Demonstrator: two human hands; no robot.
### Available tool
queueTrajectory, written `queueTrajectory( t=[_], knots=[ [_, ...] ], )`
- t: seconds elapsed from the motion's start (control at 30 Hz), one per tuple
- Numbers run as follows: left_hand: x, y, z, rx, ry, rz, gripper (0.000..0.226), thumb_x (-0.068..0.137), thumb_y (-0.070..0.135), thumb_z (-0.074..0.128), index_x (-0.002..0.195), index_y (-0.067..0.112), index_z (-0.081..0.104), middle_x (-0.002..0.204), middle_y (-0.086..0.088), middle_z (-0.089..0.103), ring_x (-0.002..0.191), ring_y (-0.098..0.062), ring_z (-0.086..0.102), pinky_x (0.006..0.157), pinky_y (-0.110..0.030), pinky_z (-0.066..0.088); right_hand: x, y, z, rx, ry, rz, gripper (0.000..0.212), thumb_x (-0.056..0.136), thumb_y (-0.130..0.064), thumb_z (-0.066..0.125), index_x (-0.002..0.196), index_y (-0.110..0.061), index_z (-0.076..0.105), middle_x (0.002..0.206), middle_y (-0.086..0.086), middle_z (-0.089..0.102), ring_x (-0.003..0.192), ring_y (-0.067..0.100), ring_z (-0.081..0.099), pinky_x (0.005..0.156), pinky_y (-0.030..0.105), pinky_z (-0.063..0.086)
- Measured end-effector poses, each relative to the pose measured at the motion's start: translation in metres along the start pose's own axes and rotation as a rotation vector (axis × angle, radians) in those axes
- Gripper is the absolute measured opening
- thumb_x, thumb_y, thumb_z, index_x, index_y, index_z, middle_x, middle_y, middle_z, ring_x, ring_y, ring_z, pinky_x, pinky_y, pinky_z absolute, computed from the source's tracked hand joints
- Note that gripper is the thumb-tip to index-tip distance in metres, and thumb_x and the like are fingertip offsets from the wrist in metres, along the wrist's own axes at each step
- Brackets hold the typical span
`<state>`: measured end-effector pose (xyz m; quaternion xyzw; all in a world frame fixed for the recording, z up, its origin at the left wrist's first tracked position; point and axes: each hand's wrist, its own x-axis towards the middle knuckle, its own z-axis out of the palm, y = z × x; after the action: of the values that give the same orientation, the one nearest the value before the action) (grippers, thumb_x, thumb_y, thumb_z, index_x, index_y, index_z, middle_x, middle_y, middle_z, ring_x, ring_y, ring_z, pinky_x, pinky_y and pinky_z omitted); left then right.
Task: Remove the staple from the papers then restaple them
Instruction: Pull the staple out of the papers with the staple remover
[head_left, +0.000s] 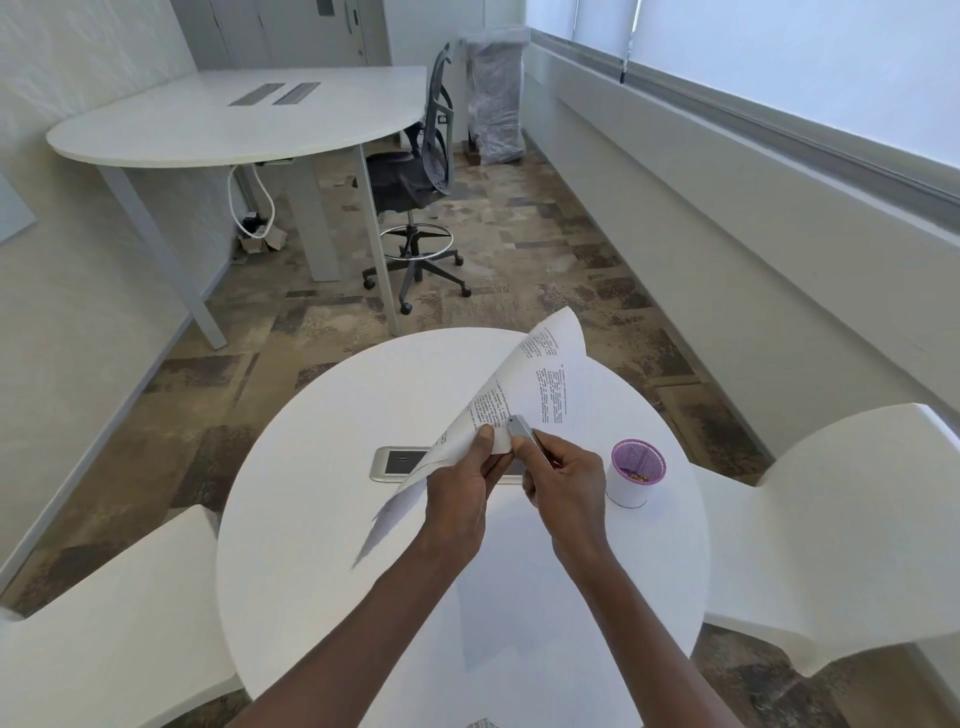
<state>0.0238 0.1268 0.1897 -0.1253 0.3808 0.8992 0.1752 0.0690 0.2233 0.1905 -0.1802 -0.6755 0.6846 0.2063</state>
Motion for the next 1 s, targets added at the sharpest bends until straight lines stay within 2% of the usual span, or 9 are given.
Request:
queueTrajectory(
  t=[0.1,0.2,0.37,0.53,0.63,0.7,0.83,0.87,1.0],
  knots=[
    [-0.001,0.001,0.002,0.010,0.005,0.019,0.038,0.092,0.007,0.065,0.127,-0.008,0.059,0.123,-0.021,0.069,0.101,-0.024,0.073,0.071,-0.022,0.059,0.001,-0.003,-0.001,0.128,-0.026,0.060,0.025,0.089,-0.019,0.068,0.082,0.005,0.069,0.059,0.013,0.042,0.054,0.021,0.033,0.046,0.028,0.029],
    [-0.002,0.002,0.004,0.005,0.000,0.048,0.041,0.092,0.007,0.065,0.130,-0.006,0.057,0.126,-0.020,0.067,0.098,-0.021,0.073,0.070,-0.022,0.059,0.004,-0.005,-0.004,0.265,-0.058,0.148,0.022,0.089,-0.015,0.068,0.084,0.007,0.071,0.069,0.018,0.050,0.051,0.018,0.036,0.044,0.026,0.029],
    [-0.003,0.001,0.005,-0.015,0.020,0.047,0.036,0.091,0.005,0.067,0.125,-0.003,0.060,0.117,-0.014,0.073,0.089,-0.018,0.076,0.065,-0.021,0.059,0.006,-0.013,-0.009,0.441,-0.103,0.309,0.017,0.091,-0.010,0.067,0.082,0.001,0.077,0.075,0.016,0.066,0.048,0.012,0.042,0.041,0.021,0.030],
    [-0.005,0.000,0.008,-0.029,0.017,0.055,0.034,0.090,0.004,0.067,0.123,0.000,0.061,0.114,-0.010,0.074,0.087,-0.018,0.076,0.063,-0.021,0.059,0.006,-0.020,-0.014,0.584,-0.087,0.434,0.016,0.091,-0.009,0.065,0.095,0.004,0.072,0.074,0.014,0.070,0.048,0.010,0.045,0.039,0.018,0.033],
    [-0.007,-0.002,0.013,-0.014,0.007,0.076,0.039,0.090,0.005,0.068,0.127,-0.001,0.059,0.119,-0.010,0.072,0.089,-0.016,0.075,0.065,-0.020,0.059,0.005,-0.022,-0.019,0.563,-0.093,0.395,0.016,0.092,-0.011,0.064,0.093,0.001,0.073,0.077,0.014,0.071,0.050,0.011,0.047,0.040,0.019,0.034],
    [-0.008,-0.003,0.017,0.004,-0.006,0.093,0.038,0.090,0.004,0.067,0.127,-0.001,0.060,0.113,-0.007,0.075,0.087,-0.015,0.075,0.065,-0.020,0.058,0.004,-0.022,-0.022,0.499,-0.094,0.330,0.017,0.092,-0.013,0.065,0.090,-0.001,0.076,0.079,0.015,0.072,0.052,0.013,0.049,0.042,0.021,0.037],
    [-0.007,-0.005,0.021,0.089,-0.007,0.147,0.041,0.092,0.007,0.066,0.132,0.000,0.058,0.125,-0.013,0.069,0.106,-0.024,0.071,0.071,-0.021,0.059,0.000,-0.023,-0.025,0.327,-0.068,0.173,0.016,0.091,-0.014,0.065,0.085,-0.014,0.081,0.084,0.024,0.071,0.057,0.018,0.050,0.050,0.029,0.039],
    [-0.007,-0.005,0.022,0.112,-0.001,0.159,0.041,0.092,0.008,0.067,0.131,0.000,0.058,0.126,-0.013,0.068,0.105,-0.023,0.071,0.071,-0.021,0.058,-0.001,-0.023,-0.026,0.290,-0.055,0.140,0.017,0.090,-0.013,0.066,0.085,-0.018,0.081,0.082,0.026,0.070,0.057,0.018,0.050,0.050,0.028,0.040],
    [-0.008,-0.009,0.025,0.186,0.024,0.203,0.039,0.092,0.008,0.067,0.130,0.002,0.060,0.126,-0.012,0.069,0.101,-0.019,0.072,0.073,-0.022,0.058,-0.004,-0.019,-0.027,0.113,0.004,0.037,0.021,0.086,-0.018,0.069,0.094,-0.032,0.080,0.066,0.005,0.064,0.058,0.015,0.048,0.052,0.030,0.042]
  ],
)
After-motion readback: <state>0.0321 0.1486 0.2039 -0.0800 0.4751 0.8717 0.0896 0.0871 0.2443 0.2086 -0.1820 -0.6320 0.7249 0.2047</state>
